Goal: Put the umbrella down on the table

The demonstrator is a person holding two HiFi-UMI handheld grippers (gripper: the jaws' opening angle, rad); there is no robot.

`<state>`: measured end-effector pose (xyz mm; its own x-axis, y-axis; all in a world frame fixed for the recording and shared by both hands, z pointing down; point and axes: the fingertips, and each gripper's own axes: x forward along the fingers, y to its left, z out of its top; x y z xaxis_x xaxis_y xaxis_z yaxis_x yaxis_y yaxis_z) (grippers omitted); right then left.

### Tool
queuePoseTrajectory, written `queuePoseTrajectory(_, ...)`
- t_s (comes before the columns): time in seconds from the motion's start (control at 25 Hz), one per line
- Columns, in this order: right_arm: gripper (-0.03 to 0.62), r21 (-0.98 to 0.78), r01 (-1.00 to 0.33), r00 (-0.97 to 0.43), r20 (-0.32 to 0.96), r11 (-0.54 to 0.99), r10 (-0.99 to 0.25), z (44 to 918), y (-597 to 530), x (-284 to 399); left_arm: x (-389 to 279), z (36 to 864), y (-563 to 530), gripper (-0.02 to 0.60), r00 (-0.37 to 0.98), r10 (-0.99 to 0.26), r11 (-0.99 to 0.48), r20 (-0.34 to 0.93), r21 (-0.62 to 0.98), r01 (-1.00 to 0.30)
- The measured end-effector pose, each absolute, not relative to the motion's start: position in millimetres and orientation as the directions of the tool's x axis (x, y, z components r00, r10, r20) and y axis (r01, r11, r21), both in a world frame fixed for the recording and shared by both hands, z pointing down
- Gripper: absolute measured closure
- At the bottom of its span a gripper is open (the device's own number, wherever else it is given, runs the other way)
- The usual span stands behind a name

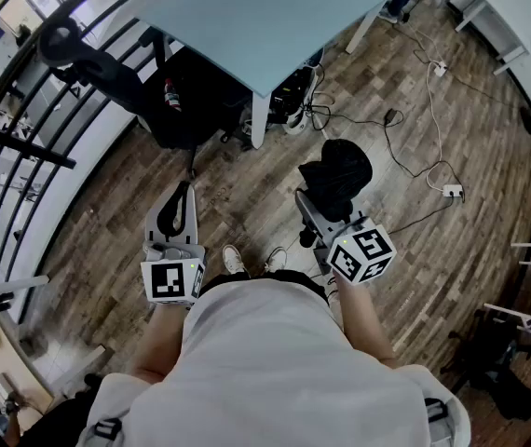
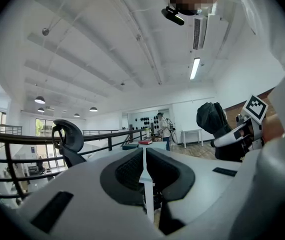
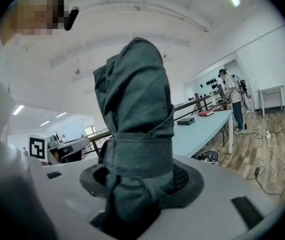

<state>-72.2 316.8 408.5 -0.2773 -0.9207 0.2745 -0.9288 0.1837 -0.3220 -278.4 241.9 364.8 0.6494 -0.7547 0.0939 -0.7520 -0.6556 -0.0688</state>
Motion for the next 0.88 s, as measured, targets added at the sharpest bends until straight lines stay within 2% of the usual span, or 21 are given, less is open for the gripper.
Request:
queuePoseTrajectory(0.16, 0.367, -0.327, -0.926, -0.283, 0.269, 0.189, -0.921, 408.6, 314.1, -66.5, -272.8, 368.9, 239.9, 0.543, 0.650, -0.753, -0.658, 0.103, -0.065, -0.751)
queuePoseTrajectory(0.36, 0.367, -0.378, -0.900, -0.310, 0.202, 0.218, -0.929, 397.3, 323.1, -48.4, -262.4, 367.2, 241.2, 0.543, 0.634, -0.766, -0.642, 0.105, -0.077, -0.763)
queuePoseTrajectory(0.88, 0.365, -0.339, -0.913, -0.325, 0.262, 0.229, -0.909, 413.8, 335.0, 13.9, -222.6, 390.1, 249.3, 0.543, 0.606, -0.781, -0.620, 0.152, -0.064, -0.782)
